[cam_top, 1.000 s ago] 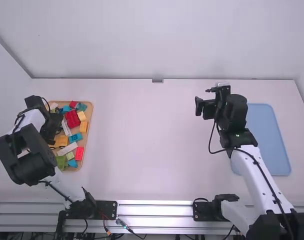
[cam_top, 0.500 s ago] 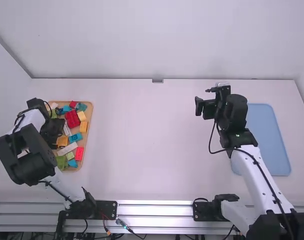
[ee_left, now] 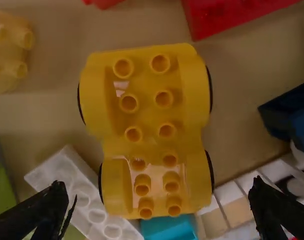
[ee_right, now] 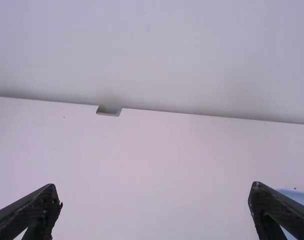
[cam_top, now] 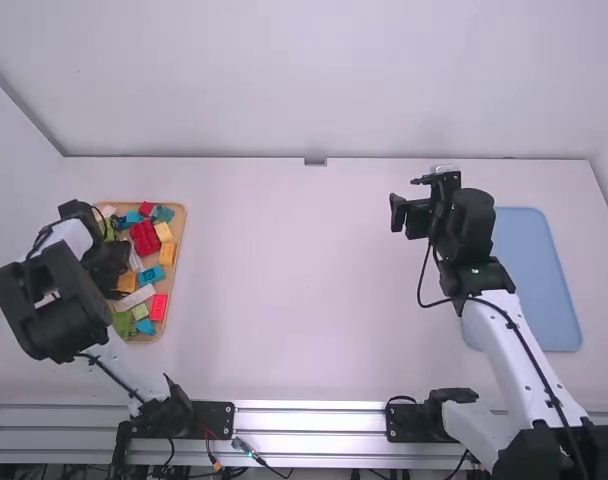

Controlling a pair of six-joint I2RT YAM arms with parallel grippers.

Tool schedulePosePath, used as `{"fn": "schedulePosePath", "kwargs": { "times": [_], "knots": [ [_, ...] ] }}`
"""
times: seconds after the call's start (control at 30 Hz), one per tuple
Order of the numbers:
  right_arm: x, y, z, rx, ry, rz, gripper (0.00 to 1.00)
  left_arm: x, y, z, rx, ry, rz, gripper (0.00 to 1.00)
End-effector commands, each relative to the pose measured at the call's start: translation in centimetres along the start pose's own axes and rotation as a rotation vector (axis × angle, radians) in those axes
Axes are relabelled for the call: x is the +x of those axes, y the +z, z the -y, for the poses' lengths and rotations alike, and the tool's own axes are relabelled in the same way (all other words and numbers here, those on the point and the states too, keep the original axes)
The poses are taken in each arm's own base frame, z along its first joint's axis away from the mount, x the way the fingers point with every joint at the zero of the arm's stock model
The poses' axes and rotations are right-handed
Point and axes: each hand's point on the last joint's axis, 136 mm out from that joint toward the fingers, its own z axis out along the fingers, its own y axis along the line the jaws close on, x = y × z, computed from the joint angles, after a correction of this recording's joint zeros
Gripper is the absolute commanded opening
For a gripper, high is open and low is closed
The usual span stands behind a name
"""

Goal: Assemble lego blocks to make yellow taxi

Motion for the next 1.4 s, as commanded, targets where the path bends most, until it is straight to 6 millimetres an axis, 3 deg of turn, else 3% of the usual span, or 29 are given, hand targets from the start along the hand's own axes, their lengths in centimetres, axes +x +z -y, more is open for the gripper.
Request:
{"fn": "schedulePosePath", "kwargs": {
  "times": [0.0, 0.93, 1.2, 1.37],
  "knots": [
    [-1.9, -0.1, -0.3, -0.009, -0.005, 0.036, 0.99, -0.2, 0.9, -0.3, -0.02, -0.015, -0.013, 0.94],
    [-1.9, -0.1, -0.3, -0.008, -0.005, 0.037, 0.99, 0.8, 3.0, -1.2, -0.039, -0.013, -0.026, 0.81],
    [-1.9, -0.1, -0.3, -0.008, -0.005, 0.036, 0.99, 0.9, 3.0, -1.0, -0.025, -0.018, -0.041, 0.5],
    [-1.9, -0.1, -0.3, -0.008, -0.005, 0.036, 0.99, 0.8, 2.9, -1.1, -0.033, -0.013, -0.028, 0.42]
  ]
}}
